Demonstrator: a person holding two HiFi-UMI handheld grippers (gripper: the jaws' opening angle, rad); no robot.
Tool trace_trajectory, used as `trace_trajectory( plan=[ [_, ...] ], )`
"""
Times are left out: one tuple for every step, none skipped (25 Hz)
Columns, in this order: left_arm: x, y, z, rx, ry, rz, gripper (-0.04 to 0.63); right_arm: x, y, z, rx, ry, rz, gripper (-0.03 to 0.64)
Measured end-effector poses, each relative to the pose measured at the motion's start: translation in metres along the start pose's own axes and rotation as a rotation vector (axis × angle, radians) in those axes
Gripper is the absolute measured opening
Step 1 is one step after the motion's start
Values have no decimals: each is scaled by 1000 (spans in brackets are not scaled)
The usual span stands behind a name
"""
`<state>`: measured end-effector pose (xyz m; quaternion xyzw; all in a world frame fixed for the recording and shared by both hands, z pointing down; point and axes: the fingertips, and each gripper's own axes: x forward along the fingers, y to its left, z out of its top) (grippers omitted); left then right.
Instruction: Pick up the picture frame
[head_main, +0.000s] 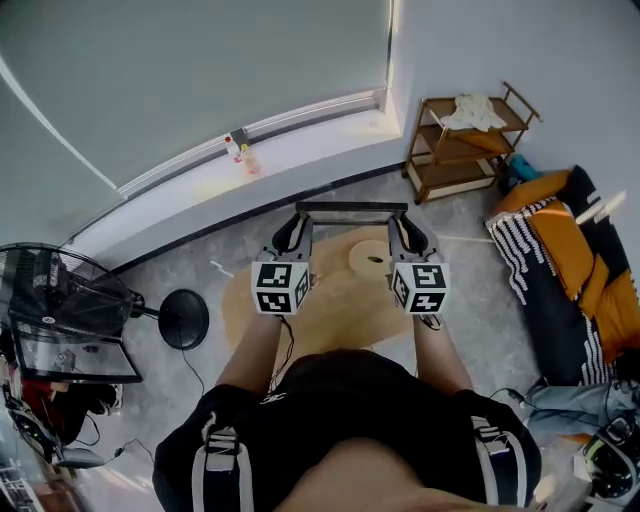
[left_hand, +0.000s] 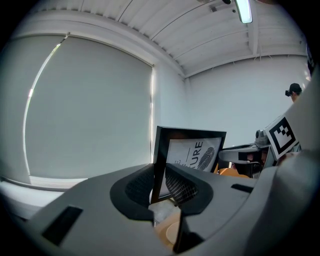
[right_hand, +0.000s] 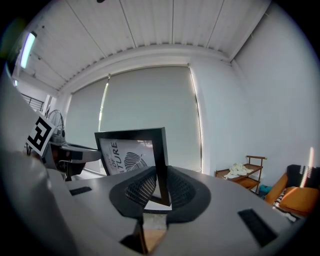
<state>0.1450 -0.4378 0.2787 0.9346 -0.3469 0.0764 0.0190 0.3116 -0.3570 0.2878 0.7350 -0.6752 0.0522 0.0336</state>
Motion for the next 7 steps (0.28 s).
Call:
trace_trajectory(
  plan=[
    [2,0,0,-1,2,-1,86,1,-1,0,1,0,-1,81],
    [3,-1,-1,-1,3,0,86,2,-3,0,1,-1,-2,81],
    [4,-3,-2,0,3,0,86,1,-4,-2,2,-2,-1,81],
    [5,-5,-3,3,1,1,86,1,-6,-3,4,-3,0,81],
    [6,-7,-4,7,-1,2,86,0,-8,-5,7,-4,2,81],
    [7,-9,-5,14,-4,3,86,0,-11,-7,11,-6,3,81],
    [8,-11,-5,20,-8,4,86,0,-13,-8,14,-8,4,81]
  ],
)
